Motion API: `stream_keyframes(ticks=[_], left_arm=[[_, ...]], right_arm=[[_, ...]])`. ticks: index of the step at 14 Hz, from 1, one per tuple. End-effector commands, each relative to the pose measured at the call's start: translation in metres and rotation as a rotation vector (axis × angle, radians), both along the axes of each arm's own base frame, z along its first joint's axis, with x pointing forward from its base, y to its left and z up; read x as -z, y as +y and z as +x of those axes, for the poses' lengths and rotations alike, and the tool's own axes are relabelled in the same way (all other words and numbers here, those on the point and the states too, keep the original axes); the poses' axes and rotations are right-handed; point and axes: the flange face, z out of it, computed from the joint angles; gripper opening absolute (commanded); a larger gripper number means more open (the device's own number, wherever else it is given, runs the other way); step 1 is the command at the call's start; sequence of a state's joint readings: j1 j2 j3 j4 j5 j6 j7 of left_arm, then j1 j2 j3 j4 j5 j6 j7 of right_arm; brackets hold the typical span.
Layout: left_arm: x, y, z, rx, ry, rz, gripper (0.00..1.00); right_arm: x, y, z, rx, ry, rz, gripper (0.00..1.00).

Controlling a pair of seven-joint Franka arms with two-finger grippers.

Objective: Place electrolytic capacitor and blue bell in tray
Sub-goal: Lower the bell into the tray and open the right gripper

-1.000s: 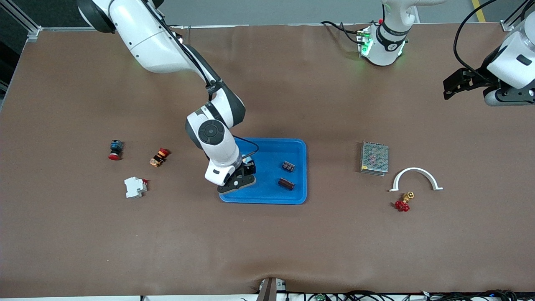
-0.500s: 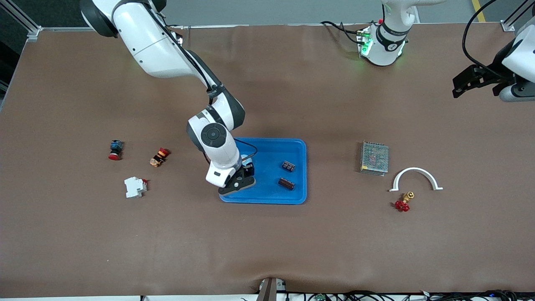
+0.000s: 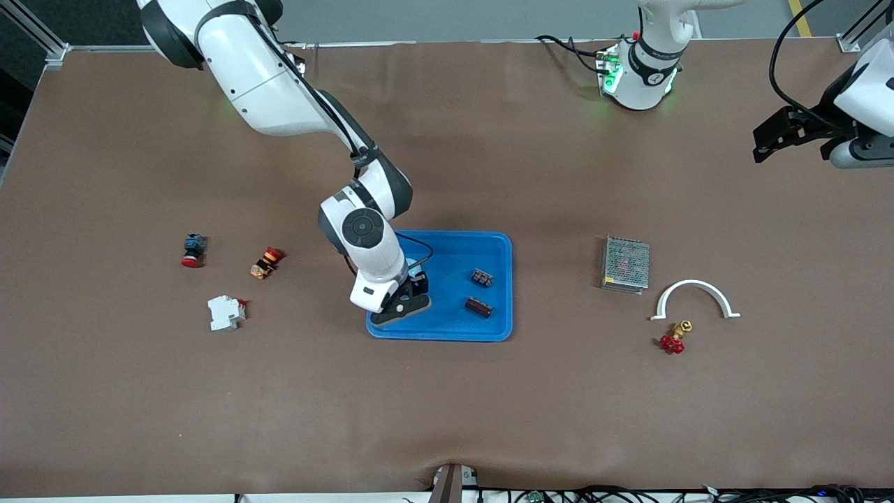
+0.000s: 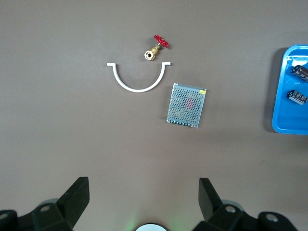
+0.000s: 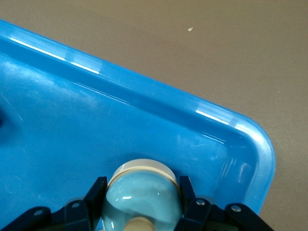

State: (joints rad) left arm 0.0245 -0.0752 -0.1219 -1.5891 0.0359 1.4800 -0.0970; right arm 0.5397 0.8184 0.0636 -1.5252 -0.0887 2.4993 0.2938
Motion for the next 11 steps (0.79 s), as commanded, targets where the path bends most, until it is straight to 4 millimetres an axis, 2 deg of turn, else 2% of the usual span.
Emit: stream_keyframes(ticks=[1,3,4,5,6,9,11], left_arm=[[-0.005,-0.001,-0.002,0.009,-0.013,-0.019,1.00],[-0.008,0.001,-0.003,0.004,-0.021,-0.020,1.00],[-0.009,0.002,-0.003,0.003,-0.022,-0.021,1.00],[-0.012,0.002,-0.003,0.000,-0.028,-0.030,1.00],[-0.015,0.002,-0.003,-0.011,-0.032,-0.035,1.00],[-0.012,-0.001,-0.001,-0.084,-0.030,-0.034,1.00],[-0.011,-0.001,-0.001,-0.084,-0.030,-0.034,1.00]], right_arm=[[0.000,0.006,0.002,-0.008,-0.018,-0.009,0.33],[0.000,0.006,0.001,-0.012,-0.019,-0.011,0.35],[0.000,0.006,0.001,-0.012,-0.019,-0.011,0.46],[0.000,0.006,0.002,-0.009,-0.018,-0.010,0.75],[0.000,0.005,0.003,-0.003,-0.017,-0.007,1.00],[-0.002,0.001,0.006,0.004,-0.017,-0.005,1.00],[-0.013,0.006,0.005,0.000,-0.020,-0.004,1.00]])
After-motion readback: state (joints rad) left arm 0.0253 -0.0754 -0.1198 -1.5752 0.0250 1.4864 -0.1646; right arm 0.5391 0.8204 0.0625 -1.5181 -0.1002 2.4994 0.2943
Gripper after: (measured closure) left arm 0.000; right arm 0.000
